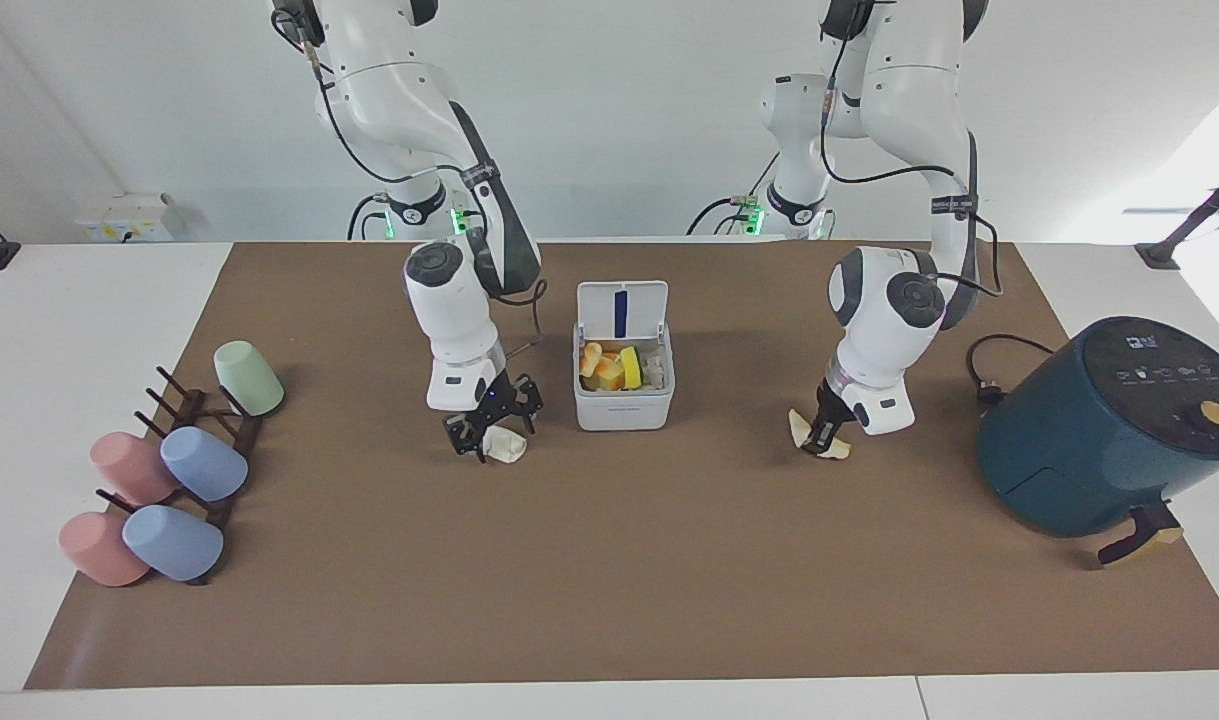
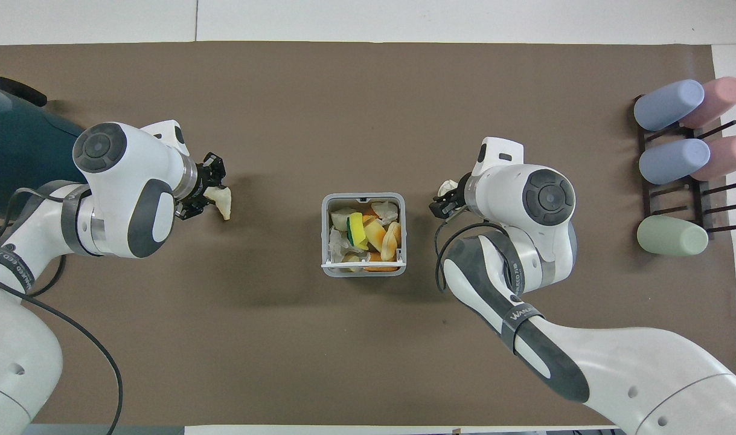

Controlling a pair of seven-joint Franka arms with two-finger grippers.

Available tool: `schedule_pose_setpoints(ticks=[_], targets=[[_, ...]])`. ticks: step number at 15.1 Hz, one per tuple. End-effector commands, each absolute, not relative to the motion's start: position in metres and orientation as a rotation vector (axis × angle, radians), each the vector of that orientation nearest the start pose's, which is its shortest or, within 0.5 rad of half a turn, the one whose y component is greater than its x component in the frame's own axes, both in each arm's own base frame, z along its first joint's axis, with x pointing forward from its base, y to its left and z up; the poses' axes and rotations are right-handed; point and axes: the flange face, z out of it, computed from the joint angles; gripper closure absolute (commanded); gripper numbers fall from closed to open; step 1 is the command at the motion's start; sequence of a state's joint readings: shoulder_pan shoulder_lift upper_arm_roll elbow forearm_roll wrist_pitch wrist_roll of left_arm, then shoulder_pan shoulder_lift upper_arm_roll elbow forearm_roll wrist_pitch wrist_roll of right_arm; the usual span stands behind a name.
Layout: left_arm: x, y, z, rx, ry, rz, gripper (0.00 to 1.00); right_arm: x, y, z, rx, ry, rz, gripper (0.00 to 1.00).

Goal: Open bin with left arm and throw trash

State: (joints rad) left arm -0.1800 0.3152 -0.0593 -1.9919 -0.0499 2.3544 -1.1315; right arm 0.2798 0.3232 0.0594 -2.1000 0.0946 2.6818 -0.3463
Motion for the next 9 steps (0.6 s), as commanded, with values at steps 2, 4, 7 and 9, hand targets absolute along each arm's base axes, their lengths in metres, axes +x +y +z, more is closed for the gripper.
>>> schedule_pose_setpoints(ticks=[2,4,7,9], targets=[[0.622,-0.174,0.381,-2.945,-1.257,-0.040,1.00,0.570,0.193,0.297,-2.906,-0.940,-0.398,1.00],[0.628,-0.215,0.421,-3.006,-1.179,-0.041,1.00,0.569,0.193,0.299,-2.907,-0.937,-0.386,1.00],[0.603,-0.286,0.446,-3.159,-0.922,-0.042,1.00,0.568,0.192,0.307,-2.910,-0.931,-0.371,1.00],[0.578,-0.331,0.453,-3.256,-0.686,-0.025,1.00,0.568,0.189,0.314,-2.912,-0.924,-0.371,1.00]])
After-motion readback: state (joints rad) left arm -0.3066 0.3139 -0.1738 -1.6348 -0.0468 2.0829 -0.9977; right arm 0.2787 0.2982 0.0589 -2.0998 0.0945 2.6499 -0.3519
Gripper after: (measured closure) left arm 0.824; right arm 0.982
